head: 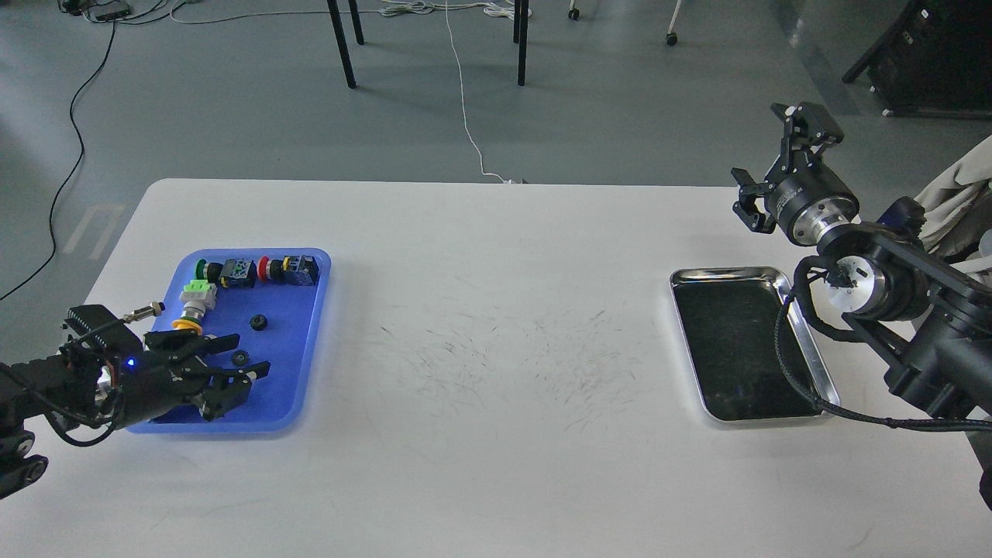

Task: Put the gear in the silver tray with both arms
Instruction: 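Close the left gripper on a small black gear in the blue tray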

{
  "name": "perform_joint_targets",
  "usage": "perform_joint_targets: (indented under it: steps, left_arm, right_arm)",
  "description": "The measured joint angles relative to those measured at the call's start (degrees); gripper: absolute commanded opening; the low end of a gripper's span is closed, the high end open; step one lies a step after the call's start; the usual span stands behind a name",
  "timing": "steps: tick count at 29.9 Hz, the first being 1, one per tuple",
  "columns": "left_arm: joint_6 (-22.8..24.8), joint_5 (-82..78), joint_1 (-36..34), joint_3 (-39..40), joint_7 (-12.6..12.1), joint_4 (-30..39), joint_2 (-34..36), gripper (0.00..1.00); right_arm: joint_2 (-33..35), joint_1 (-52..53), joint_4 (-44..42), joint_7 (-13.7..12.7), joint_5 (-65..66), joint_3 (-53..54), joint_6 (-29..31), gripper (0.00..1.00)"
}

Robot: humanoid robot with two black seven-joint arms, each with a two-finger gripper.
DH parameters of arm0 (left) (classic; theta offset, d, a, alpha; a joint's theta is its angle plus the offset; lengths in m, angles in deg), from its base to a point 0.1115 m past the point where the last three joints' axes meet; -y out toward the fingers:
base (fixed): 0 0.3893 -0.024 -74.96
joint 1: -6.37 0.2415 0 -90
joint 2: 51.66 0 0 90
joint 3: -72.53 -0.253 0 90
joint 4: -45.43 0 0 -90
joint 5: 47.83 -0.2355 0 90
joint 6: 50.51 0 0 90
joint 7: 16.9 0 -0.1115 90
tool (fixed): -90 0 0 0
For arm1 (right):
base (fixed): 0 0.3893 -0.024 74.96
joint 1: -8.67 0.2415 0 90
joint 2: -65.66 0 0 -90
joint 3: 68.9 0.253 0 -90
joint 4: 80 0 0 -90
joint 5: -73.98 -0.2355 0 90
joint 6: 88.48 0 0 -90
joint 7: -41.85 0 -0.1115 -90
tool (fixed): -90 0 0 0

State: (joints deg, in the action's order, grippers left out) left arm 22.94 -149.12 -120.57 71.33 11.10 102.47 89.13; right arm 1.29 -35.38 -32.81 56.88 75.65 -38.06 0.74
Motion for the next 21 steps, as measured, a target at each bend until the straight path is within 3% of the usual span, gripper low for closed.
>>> perform_joint_targets:
  steps: [12, 21]
  left_arm:
    - [-0.48, -0.02, 0.58, -0.13, 0.01, -0.10, -0.04, 0.66]
    - [-2.09, 0.60, 0.26, 0.05, 0.00, -5.41, -1.88, 0.66]
  right_arm:
    - [-0.32, -0.35, 0.10, 0.00, 0.09, 0.00, -0.02, 0.99]
    - [0.53, -0.73, 0.65, 0.00, 0.08, 0.01, -0.04, 0.99]
